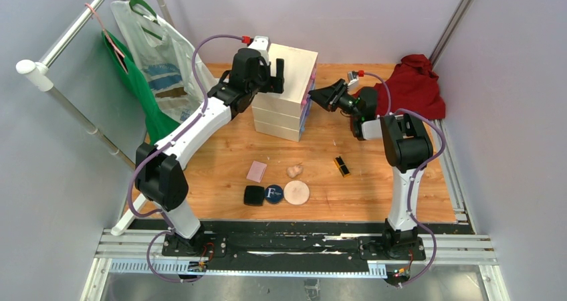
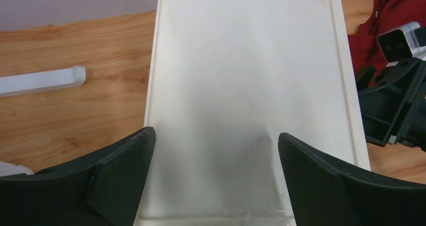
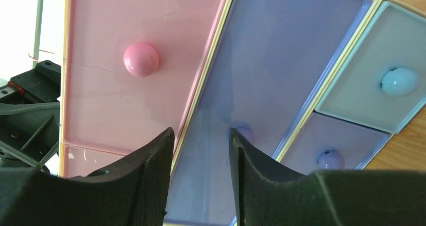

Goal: Organize the makeup
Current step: Open the drawer in the storage box.

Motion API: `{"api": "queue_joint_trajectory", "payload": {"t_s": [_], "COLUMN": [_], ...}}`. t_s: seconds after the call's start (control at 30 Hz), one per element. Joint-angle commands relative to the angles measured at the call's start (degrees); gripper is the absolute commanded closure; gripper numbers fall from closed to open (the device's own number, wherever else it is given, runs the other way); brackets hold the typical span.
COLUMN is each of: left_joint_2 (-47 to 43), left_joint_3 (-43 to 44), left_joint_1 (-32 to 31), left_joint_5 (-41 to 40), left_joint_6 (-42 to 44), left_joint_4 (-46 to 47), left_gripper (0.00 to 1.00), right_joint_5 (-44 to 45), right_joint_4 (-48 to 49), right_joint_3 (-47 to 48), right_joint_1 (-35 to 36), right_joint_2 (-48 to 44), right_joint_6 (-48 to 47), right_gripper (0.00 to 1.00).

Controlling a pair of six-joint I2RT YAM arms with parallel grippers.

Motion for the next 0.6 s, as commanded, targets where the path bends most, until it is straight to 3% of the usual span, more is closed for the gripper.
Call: {"api": "queue_joint_trajectory", "payload": {"t_s": [0.0,0.57], "left_joint_2": [1.9,2.2], "left_joint_3": [-1.3,-1.0], "left_joint_1": [-0.1,-0.2], "left_joint_5": [-0.5,-0.7], "left_joint_6": [0.3,0.5], "left_joint_4": [-3.1,-3.3], "left_gripper": [0.02,0.02], "right_joint_5": [-0.6,-0.9], "right_joint_4": [2.7,3.1], "right_joint_3": [-1.0,-1.8], "right_joint_1": [-0.9,-1.6], "right_joint_2": [1.1,2.9], "right_joint_6": [0.1,-0.1], "right_gripper": [0.56,0.56]}}
